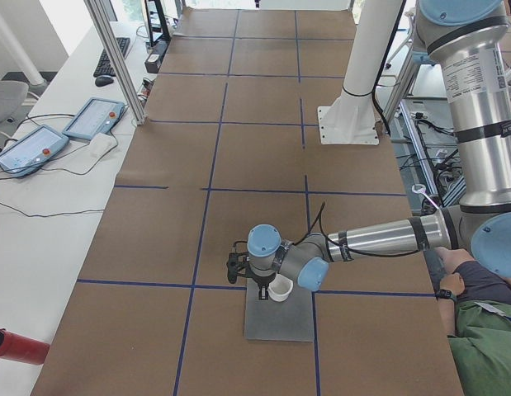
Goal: Place cup on laptop
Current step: 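Move the held mug with the left gripper above the silver laptop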
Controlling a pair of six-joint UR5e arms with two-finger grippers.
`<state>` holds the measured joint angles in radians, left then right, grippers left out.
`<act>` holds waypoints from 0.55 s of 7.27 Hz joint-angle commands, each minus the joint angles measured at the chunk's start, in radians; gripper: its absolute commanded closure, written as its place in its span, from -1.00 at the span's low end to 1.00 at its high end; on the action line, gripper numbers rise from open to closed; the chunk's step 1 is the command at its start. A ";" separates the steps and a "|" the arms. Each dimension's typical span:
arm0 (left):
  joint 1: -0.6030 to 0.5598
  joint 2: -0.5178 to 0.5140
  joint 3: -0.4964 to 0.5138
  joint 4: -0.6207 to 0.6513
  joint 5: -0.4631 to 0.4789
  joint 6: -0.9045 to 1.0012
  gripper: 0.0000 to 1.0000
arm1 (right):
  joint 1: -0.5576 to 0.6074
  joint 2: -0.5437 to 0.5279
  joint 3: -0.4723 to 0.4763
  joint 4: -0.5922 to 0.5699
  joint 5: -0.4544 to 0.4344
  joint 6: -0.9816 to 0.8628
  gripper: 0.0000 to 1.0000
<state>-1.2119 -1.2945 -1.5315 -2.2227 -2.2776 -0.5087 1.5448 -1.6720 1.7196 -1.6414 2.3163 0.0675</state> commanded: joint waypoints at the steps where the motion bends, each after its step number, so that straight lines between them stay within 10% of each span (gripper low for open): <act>1: 0.000 0.000 0.002 -0.009 -0.008 0.012 -0.99 | 0.000 0.000 0.000 0.000 0.000 0.000 -1.00; 4: -0.018 -0.005 -0.041 0.001 -0.106 0.015 -1.00 | 0.000 0.000 0.000 0.000 0.000 0.002 -1.00</act>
<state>-1.2174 -1.2987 -1.5455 -2.2302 -2.3527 -0.4951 1.5447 -1.6720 1.7196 -1.6414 2.3163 0.0678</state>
